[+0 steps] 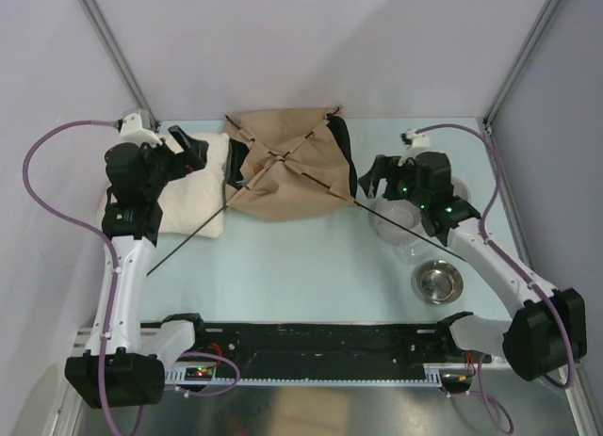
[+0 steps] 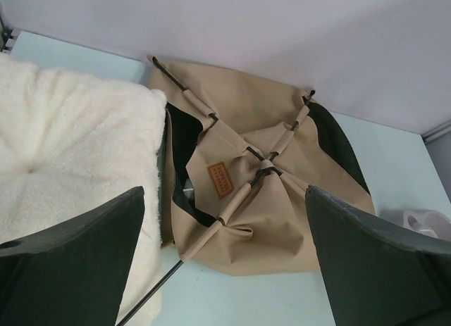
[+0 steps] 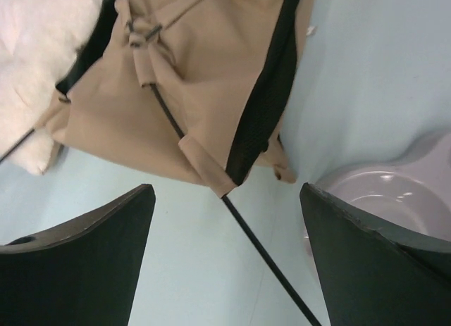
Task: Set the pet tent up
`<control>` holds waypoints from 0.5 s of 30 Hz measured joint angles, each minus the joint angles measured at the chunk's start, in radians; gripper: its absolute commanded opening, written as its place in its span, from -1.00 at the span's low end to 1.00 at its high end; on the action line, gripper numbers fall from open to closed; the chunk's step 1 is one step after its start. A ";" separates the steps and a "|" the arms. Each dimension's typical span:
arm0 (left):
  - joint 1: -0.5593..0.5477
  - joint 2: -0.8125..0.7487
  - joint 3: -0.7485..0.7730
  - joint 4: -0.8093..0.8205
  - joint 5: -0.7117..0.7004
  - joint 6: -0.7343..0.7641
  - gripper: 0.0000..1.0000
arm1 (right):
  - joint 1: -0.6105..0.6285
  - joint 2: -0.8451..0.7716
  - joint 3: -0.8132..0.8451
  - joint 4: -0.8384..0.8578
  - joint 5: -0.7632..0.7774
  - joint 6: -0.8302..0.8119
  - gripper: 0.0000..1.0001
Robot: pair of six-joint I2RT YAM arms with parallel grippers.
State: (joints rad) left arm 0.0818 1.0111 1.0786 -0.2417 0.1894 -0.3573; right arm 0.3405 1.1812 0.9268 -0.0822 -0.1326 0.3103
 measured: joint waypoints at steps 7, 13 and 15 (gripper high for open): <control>0.000 0.003 -0.003 0.002 0.073 -0.001 0.99 | 0.135 0.152 0.034 -0.027 0.047 -0.103 0.86; -0.001 0.023 -0.019 0.008 0.138 -0.003 0.99 | 0.162 0.186 0.098 -0.126 0.074 -0.199 0.92; -0.005 0.032 -0.020 0.008 0.152 -0.003 0.99 | 0.162 0.185 0.106 -0.161 0.079 -0.224 0.93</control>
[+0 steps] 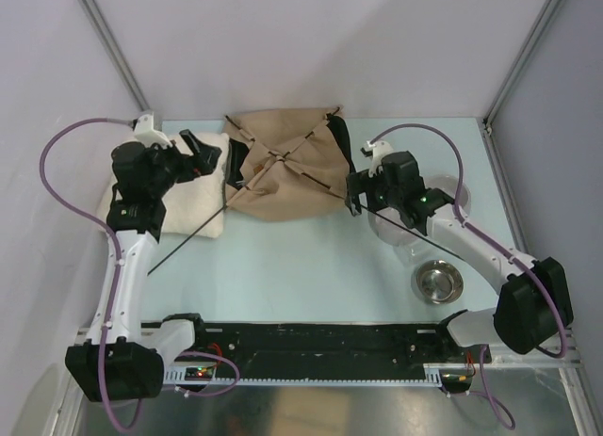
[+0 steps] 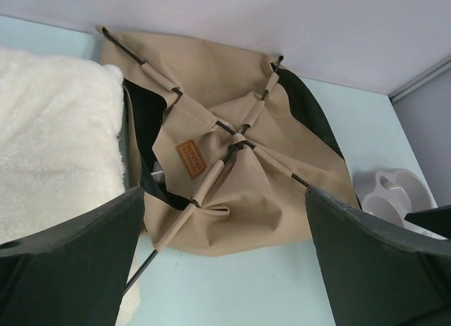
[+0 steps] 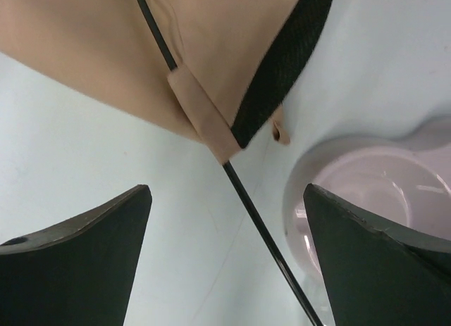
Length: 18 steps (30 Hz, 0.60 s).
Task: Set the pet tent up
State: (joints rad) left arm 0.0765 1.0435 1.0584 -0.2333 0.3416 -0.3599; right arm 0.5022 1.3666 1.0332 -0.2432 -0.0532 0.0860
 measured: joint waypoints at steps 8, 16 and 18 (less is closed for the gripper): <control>-0.079 0.035 0.000 0.002 -0.008 0.004 0.99 | -0.025 -0.058 0.003 -0.250 -0.008 -0.057 0.89; -0.205 0.108 0.021 0.005 -0.080 0.021 0.99 | -0.050 -0.168 -0.011 -0.430 -0.006 -0.027 0.80; -0.227 0.127 0.032 0.007 -0.102 0.021 0.99 | -0.053 -0.175 -0.029 -0.454 0.016 -0.018 0.79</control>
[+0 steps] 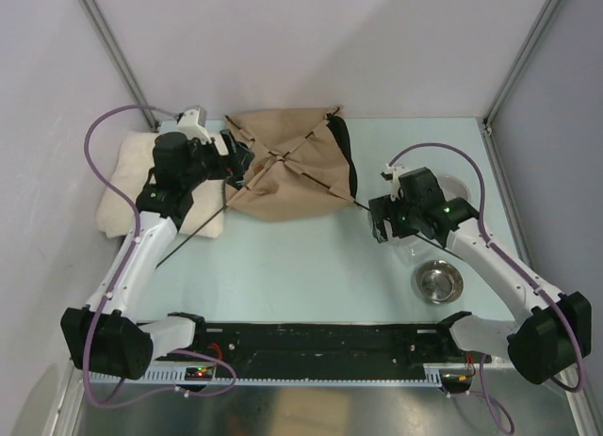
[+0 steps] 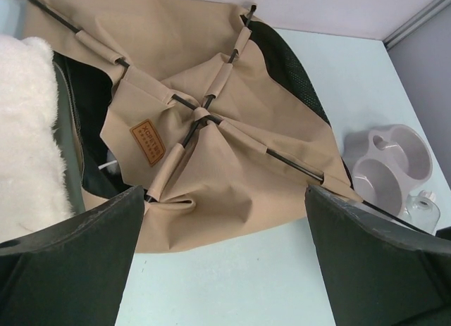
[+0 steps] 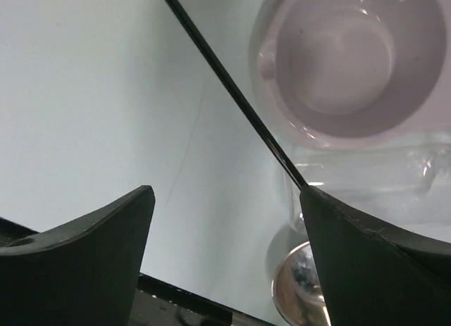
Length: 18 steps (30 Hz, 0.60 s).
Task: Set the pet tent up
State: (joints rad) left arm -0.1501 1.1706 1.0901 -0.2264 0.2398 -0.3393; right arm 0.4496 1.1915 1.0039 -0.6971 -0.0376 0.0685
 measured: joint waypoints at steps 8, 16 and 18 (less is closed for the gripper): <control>-0.045 0.058 0.031 0.019 -0.030 -0.002 0.99 | -0.023 0.013 -0.031 -0.001 0.113 0.002 0.41; -0.052 0.064 0.032 0.024 -0.050 -0.004 0.99 | 0.000 0.067 -0.038 0.073 0.212 -0.039 -0.09; -0.052 0.065 0.032 0.024 -0.053 -0.004 0.99 | 0.007 0.076 -0.044 0.088 0.225 -0.048 -0.14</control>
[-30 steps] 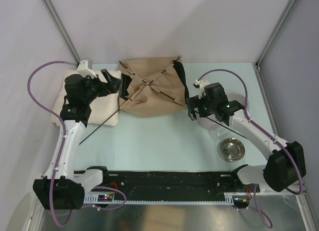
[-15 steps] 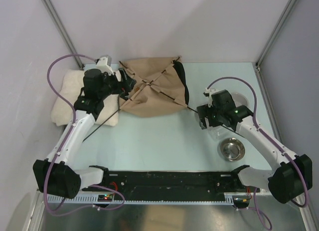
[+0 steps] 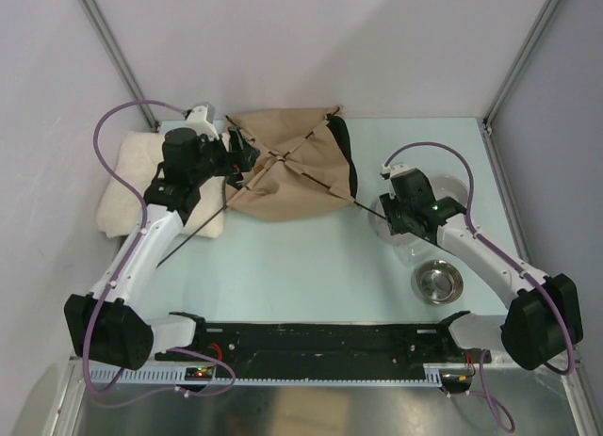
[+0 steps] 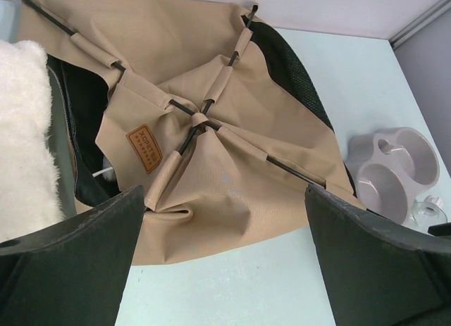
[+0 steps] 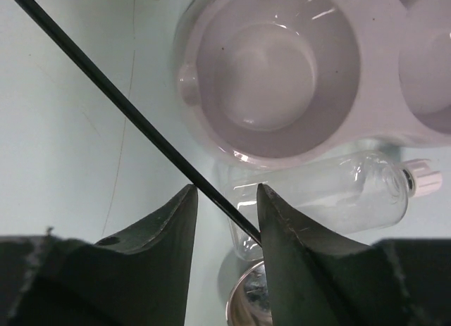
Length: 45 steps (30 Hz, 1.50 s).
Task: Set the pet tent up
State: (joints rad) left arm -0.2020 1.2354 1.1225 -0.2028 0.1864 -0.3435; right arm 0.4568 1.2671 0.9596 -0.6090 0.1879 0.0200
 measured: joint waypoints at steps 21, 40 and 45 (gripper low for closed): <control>0.000 0.021 0.008 0.003 -0.029 0.009 0.99 | 0.042 0.043 -0.093 0.176 0.026 -0.169 -1.00; -0.001 -0.007 0.008 0.006 -0.132 0.012 0.99 | 0.066 -0.158 -0.158 0.331 -0.032 -0.048 -1.00; -0.001 -0.013 0.008 0.006 -0.132 0.011 0.99 | 0.114 -0.158 -0.161 0.357 -0.016 0.029 -1.00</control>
State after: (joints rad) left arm -0.2031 1.2228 1.1301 -0.1970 0.0547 -0.3325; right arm 0.5713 1.1088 0.7986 -0.2523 0.1715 0.0494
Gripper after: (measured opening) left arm 0.995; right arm 0.042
